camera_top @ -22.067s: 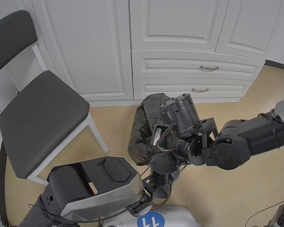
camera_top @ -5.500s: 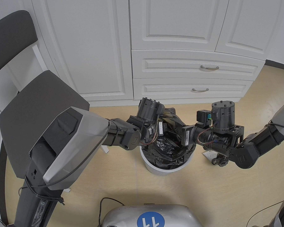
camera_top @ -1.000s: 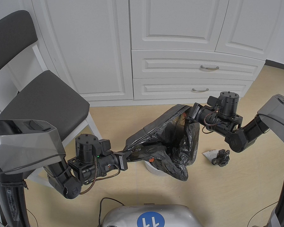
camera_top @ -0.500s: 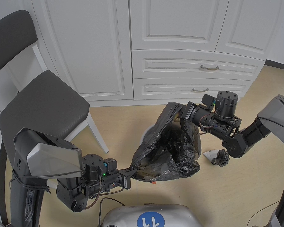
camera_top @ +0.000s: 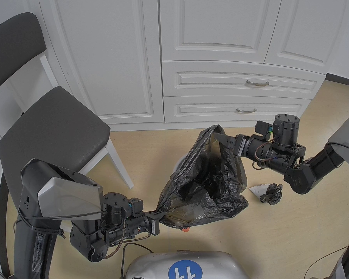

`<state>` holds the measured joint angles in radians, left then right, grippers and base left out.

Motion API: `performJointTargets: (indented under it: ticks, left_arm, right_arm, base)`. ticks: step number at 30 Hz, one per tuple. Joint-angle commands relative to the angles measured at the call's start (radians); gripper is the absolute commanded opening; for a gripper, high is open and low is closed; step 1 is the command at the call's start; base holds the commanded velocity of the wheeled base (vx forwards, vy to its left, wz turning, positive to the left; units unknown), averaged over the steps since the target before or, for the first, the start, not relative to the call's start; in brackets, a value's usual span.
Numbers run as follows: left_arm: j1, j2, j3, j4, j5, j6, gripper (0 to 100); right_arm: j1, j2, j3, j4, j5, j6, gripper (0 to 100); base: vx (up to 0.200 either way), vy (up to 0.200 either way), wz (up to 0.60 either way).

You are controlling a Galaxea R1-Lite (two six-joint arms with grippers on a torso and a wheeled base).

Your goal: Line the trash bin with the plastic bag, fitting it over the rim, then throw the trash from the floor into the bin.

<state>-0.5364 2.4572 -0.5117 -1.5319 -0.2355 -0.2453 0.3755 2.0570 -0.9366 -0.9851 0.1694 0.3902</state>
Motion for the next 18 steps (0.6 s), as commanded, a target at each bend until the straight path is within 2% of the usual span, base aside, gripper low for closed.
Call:
performJointTargets:
  ticks: [1, 5, 7, 8, 14, 18]
  left_arm:
    - [0.001, -0.047, 0.001, -0.002, 0.013, -0.002, 0]
    - [0.001, -0.060, 0.004, -0.001, 0.021, -0.002, 0]
    - [0.001, -0.060, 0.004, -0.001, 0.021, -0.002, 0]
    - [0.001, -0.061, 0.002, -0.002, 0.042, -0.002, 0]
    - [0.003, -0.073, 0.004, -0.002, 0.048, -0.005, 0]
    - [0.003, -0.075, 0.004, -0.002, 0.048, -0.003, 0]
  right_arm:
    - [-0.070, -0.156, 0.028, 0.246, 0.018, -0.125, 100]
    - [-0.136, -0.202, 0.044, 0.407, 0.159, -0.214, 100]
    - [-0.136, -0.202, 0.044, 0.407, 0.159, -0.214, 100]
    - [-0.178, -0.161, 0.055, 0.416, 0.211, -0.294, 100]
    - [-0.218, -0.037, 0.055, 0.419, 0.219, -0.395, 100]
    - [-0.227, 0.049, 0.028, 0.413, 0.222, -0.415, 100]
  base:
    - [0.000, 0.000, 0.00]
    - [0.000, 0.000, 0.00]
    - [0.000, 0.000, 0.00]
    - [0.000, 0.000, 0.00]
    - [0.000, 0.000, 0.00]
    - [0.000, 0.000, 0.00]
